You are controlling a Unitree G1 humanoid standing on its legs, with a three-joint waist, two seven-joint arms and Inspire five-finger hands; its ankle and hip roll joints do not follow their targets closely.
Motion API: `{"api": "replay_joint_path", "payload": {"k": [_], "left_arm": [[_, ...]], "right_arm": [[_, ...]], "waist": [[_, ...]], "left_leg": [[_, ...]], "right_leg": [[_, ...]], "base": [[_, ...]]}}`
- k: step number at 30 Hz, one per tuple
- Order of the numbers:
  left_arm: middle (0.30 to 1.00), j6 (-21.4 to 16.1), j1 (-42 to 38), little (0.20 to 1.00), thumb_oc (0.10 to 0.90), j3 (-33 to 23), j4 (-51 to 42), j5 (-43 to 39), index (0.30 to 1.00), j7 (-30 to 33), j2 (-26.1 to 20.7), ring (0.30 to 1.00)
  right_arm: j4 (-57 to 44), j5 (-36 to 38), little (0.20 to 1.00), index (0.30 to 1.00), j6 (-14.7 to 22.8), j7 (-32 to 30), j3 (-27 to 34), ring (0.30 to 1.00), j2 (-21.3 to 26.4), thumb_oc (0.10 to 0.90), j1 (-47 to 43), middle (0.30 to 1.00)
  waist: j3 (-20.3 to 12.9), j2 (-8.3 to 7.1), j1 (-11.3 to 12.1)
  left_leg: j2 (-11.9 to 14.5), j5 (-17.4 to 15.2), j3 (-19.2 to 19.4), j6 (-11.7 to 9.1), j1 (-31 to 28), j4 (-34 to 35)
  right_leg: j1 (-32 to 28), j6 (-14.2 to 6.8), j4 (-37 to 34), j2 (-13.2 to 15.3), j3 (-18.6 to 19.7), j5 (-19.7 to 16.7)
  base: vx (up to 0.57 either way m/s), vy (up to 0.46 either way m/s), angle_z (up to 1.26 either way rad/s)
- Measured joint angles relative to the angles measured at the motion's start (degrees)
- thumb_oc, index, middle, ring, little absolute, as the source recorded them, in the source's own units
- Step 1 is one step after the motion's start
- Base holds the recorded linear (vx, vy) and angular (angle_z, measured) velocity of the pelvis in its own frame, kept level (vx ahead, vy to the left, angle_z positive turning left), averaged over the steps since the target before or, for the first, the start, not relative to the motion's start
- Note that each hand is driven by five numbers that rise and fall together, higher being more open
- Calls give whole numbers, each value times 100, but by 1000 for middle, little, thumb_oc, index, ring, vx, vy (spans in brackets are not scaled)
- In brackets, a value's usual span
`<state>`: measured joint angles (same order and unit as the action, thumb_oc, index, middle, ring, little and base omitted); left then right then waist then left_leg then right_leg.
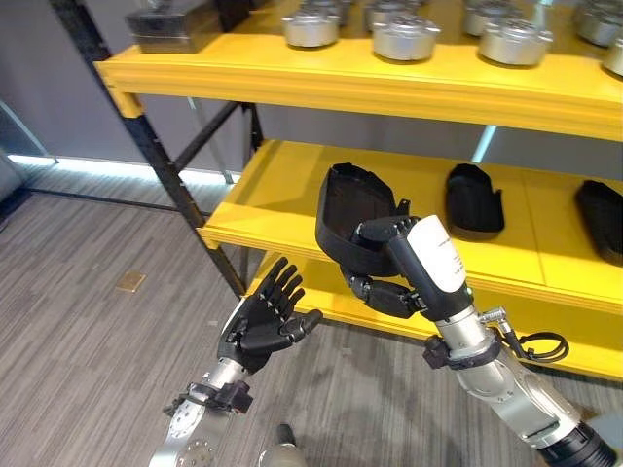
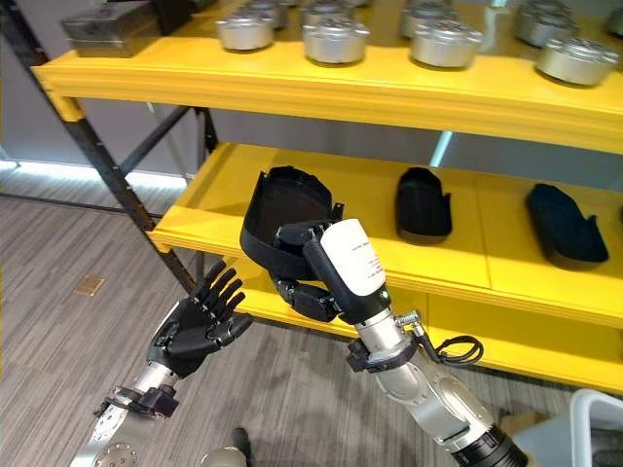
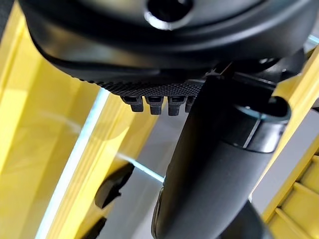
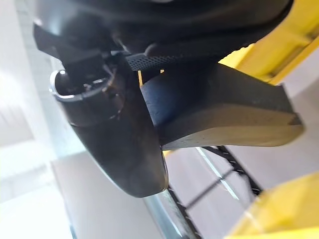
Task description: Move parts from the plastic box to the shelf.
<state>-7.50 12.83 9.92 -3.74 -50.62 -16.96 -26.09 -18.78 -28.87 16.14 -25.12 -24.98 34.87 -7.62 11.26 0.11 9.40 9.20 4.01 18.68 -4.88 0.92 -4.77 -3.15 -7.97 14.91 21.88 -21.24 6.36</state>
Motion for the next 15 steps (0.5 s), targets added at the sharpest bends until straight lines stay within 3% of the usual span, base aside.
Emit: {"api": "replay_joint_path", "payload": {"k": [2, 4, 5, 8, 12, 14, 15], "left_arm": [[1000, 80, 1, 1000, 900, -166, 13, -8, 1000, 27, -24, 1000], [1000, 130, 23, 1000, 900, -343, 8, -62, 1000, 23, 14, 1000], [1000, 150, 37, 1000, 900, -437, 7, -71, 1000, 15, 22, 1000], [1000, 247, 30, 1000, 900, -507, 44, 20, 1000, 19, 5, 1000], [1000, 268, -231, 1000, 900, -396, 97, 21, 1000, 20, -121, 1000], [1000, 268, -349, 1000, 900, -288, 80, -17, 1000, -23, -229, 1000], [1000, 238, -284, 1000, 900, -292, 76, -41, 1000, -48, -184, 1000]], "right_arm": [[2, -216, 300, 300, -19, -51, -16, 300, -154, 400, 0, 300], [-19, -443, 300, 300, -51, -89, -38, 300, -307, 400, -15, 300], [-76, -546, 300, 300, -136, -103, -94, 300, -389, 400, -59, 300], [-76, -646, 300, 300, -189, -99, -231, 300, -460, 400, -219, 300], [-110, -710, 300, 300, -267, -85, -368, 300, -363, 400, -255, 300], [-111, -711, 300, 300, -345, -67, -360, 300, -217, 400, -247, 300], [-107, -716, 300, 300, -385, -29, -360, 300, -156, 400, -244, 300]], "waist": [[2, -2, 99], [-3, 4, 214], [-1, -5, 339], [-2, -46, 345], [6, -278, 155], [10, -378, 49], [13, -345, 48]], "left_leg": [[-118, -160, 6, 74, -1, -103], [-138, -213, 152, 132, -21, -188], [-111, -290, 375, 120, -70, -147], [-103, -347, 730, 191, -224, -9], [-140, -293, 886, 280, -210, -36], [-150, -339, 779, 295, -61, -169], [-103, -318, 776, 243, -26, -203]], "right_leg": [[-112, 204, -163, 73, -29, -183], [-158, 273, -365, 117, -247, -541], [-109, 361, -513, 140, -593, -810], [9, 384, -676, 132, -946, -1322], [111, 269, -689, 137, -852, -1287], [66, 10, -815, 88, -534, -1046], [61, -77, -913, 28, -528, -1065]], "base": [[52, 259, -5], [20, 228, -36], [-33, 134, -62], [9, 120, -72], [-4, 107, -26], [44, 105, 18], [66, 142, 13]]}}
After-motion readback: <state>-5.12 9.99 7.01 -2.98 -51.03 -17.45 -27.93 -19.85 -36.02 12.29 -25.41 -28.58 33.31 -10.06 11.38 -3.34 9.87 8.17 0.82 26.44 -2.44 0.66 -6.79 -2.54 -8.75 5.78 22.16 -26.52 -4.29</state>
